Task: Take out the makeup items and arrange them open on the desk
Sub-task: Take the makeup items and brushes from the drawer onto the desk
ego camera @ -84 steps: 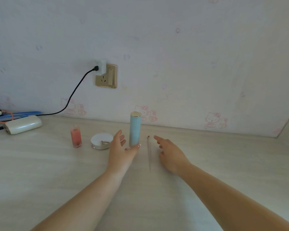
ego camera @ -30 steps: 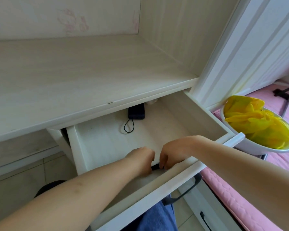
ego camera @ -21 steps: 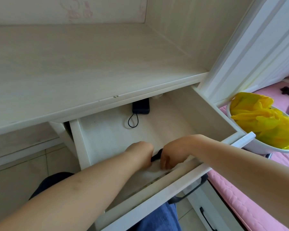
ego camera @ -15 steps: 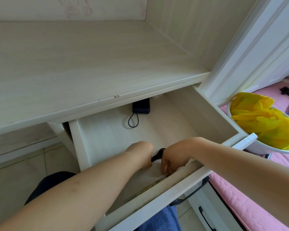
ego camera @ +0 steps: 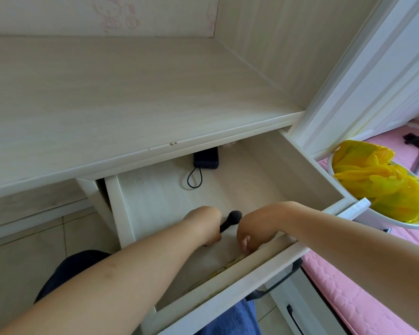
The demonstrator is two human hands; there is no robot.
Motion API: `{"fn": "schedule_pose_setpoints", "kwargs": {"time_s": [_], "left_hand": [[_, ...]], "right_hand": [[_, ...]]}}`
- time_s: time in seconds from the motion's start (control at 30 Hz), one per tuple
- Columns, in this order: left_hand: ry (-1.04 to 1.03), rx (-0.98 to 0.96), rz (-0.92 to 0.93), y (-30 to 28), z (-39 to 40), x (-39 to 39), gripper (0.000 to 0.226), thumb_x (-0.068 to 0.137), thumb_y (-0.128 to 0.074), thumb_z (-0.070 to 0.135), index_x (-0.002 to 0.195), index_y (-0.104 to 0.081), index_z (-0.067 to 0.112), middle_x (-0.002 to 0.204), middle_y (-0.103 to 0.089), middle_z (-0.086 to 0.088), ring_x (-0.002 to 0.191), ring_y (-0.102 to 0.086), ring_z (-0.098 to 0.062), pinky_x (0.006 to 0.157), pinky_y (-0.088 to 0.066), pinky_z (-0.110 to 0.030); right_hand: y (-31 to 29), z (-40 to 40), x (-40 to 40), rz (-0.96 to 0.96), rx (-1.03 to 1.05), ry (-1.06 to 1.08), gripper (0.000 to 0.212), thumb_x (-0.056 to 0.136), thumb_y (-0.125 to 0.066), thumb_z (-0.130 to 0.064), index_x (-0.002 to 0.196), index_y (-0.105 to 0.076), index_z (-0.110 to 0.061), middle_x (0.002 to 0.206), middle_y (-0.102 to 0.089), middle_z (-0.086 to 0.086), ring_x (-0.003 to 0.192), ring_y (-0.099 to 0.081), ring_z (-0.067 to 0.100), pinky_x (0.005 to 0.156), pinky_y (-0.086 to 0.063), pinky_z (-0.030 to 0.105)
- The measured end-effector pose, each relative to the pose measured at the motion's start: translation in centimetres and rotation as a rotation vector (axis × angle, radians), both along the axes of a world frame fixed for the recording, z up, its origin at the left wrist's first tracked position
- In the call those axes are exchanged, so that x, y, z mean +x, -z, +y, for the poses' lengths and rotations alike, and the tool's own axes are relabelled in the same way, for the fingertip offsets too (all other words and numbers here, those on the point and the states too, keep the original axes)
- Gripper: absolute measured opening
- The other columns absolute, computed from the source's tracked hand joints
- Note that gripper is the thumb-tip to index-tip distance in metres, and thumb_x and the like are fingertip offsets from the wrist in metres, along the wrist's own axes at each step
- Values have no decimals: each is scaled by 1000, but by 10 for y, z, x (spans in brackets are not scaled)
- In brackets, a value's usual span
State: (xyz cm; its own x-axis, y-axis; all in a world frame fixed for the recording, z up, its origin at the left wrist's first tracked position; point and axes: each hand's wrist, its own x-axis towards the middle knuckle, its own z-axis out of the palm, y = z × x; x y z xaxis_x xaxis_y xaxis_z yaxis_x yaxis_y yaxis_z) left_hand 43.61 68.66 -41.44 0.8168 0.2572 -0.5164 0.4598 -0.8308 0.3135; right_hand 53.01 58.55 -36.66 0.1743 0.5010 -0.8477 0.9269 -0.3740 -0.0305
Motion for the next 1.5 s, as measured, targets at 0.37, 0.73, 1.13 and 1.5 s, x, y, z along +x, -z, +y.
{"fn": "schedule_pose_setpoints", "kwargs": {"time_s": [0.37, 0.73, 1.13, 1.5], "left_hand": [[-253, -590, -406, -73, 25, -24, 5, 84, -66, 21, 88, -62, 21, 86, -67, 5, 79, -66, -12, 67, -53, -23], [-515, -809, -855, -168, 94, -63, 16, 87, -63, 6, 103, -61, 3, 95, -62, -8, 82, -66, -13, 70, -59, -25], [-836, -455, -1087, -168, 232, -130, 10, 84, -66, 7, 86, -61, 16, 89, -67, -5, 81, -67, -18, 77, -59, -36], [-983, -178, -1127, -142, 327, -142, 9, 84, -66, 14, 87, -60, 19, 83, -65, 8, 85, -64, -17, 84, -51, -35]], "right_hand": [[-84, -41, 31, 160, 460, 261, 17, 87, -62, -23, 89, -67, -39, 89, -70, -21, 85, -62, -7, 79, -40, 10], [-120, 10, 17, 546, 1027, 604, 15, 85, -61, 1, 88, -67, -13, 80, -75, -3, 77, -69, 7, 70, -53, 18], [-134, 192, -38, 762, 1098, 899, 10, 86, -66, -21, 89, -67, -11, 67, -66, -4, 76, -70, 9, 70, -54, 23], [-103, 326, -81, 770, 1035, 1025, 13, 85, -65, -12, 72, -63, -9, 60, -59, 2, 60, -62, 15, 56, -49, 27]]}}
